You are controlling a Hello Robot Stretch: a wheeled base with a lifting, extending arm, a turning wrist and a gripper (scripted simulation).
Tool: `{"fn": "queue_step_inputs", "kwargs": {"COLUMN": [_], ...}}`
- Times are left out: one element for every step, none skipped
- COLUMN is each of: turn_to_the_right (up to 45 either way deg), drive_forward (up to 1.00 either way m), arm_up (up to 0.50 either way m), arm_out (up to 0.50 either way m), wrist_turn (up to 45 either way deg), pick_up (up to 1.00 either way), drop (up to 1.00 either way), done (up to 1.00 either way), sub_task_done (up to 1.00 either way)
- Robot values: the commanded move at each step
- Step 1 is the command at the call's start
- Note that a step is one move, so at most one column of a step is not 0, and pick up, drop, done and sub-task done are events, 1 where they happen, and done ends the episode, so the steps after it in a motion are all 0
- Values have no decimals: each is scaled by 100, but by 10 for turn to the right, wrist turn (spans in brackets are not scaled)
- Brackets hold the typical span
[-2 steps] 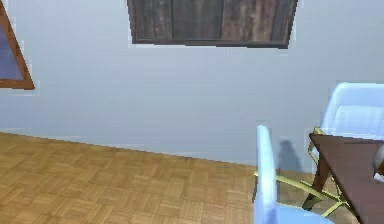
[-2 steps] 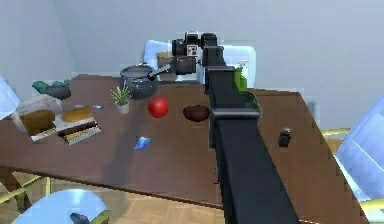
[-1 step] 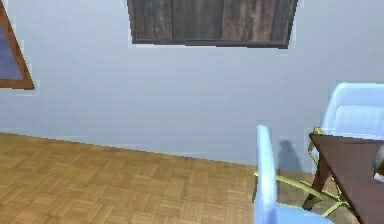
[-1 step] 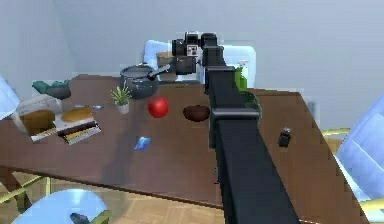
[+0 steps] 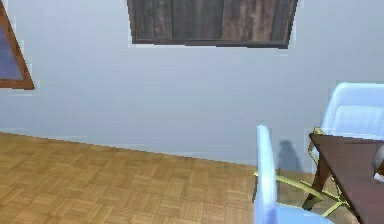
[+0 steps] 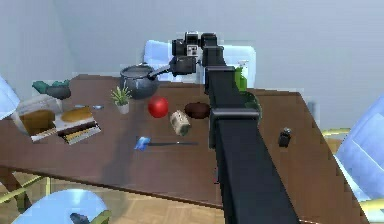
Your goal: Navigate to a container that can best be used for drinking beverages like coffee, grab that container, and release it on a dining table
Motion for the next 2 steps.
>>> {"fn": "queue_step_inputs", "kwargs": {"turn_to_the_right": [0,0], "drive_forward": [0,0], "arm_up": [0,0], "arm_out": [-10,0], "wrist_turn": [0,0], "pick_up": [0,0], "drop": [0,0], "done": [0,100], "sub_task_done": [0,0]}}
